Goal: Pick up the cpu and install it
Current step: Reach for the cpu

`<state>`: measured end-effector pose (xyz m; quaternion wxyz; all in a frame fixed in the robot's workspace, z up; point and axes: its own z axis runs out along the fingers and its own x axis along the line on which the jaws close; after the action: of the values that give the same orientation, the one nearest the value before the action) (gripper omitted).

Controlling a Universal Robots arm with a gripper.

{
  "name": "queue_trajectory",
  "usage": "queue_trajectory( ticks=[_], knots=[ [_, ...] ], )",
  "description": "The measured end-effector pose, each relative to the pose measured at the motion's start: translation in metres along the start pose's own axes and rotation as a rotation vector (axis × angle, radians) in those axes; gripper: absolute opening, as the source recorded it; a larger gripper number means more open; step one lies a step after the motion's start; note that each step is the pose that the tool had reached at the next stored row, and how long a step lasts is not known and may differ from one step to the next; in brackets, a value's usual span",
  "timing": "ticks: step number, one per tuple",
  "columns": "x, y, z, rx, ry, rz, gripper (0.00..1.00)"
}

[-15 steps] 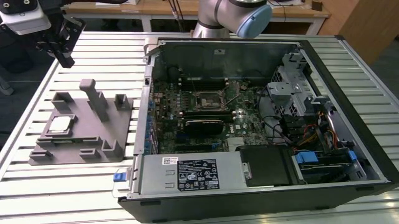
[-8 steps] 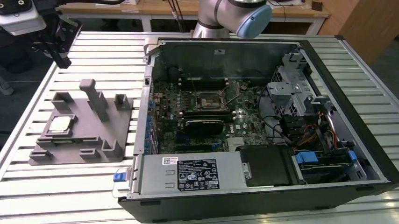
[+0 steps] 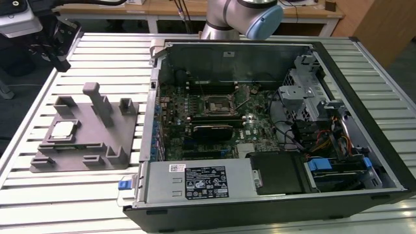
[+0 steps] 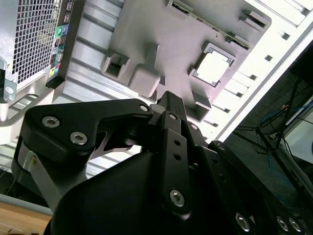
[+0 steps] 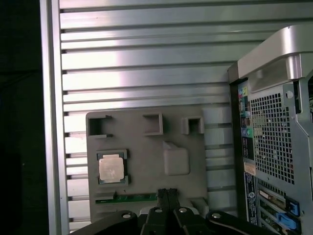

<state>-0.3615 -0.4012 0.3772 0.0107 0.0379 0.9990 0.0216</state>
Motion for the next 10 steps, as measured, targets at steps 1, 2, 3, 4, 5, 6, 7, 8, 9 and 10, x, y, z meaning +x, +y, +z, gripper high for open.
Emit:
queue_trajectory(
  ticks=[1, 2, 3, 4, 5, 6, 7, 8, 9, 10],
  knots=[
    [0.0008, -0.0001, 0.0001, 0.0, 0.0002, 0.0, 0.11],
    [0.0015, -0.0001, 0.0001, 0.0001, 0.0004, 0.0, 0.11],
    [0.0022, -0.0002, 0.0002, 0.0, 0.0005, 0.0, 0.11],
    [0.0029, -0.0002, 0.0003, 0.0001, 0.0006, 0.0, 0.11],
    [0.0036, -0.0003, 0.0004, 0.0001, 0.0007, 0.0, 0.11],
    [0.0043, -0.0004, 0.0005, 0.0001, 0.0009, 0.0, 0.11],
    [0.005, -0.0004, 0.0006, 0.0001, 0.001, 0.0, 0.11],
    [0.0057, -0.0005, 0.0006, 0.0001, 0.0012, 0.0, 0.11],
    [0.0064, -0.0005, 0.0007, 0.0002, 0.0013, 0.0, 0.11],
    [0.0072, -0.0006, 0.0008, 0.0001, 0.0014, 0.0, 0.11]
  ],
)
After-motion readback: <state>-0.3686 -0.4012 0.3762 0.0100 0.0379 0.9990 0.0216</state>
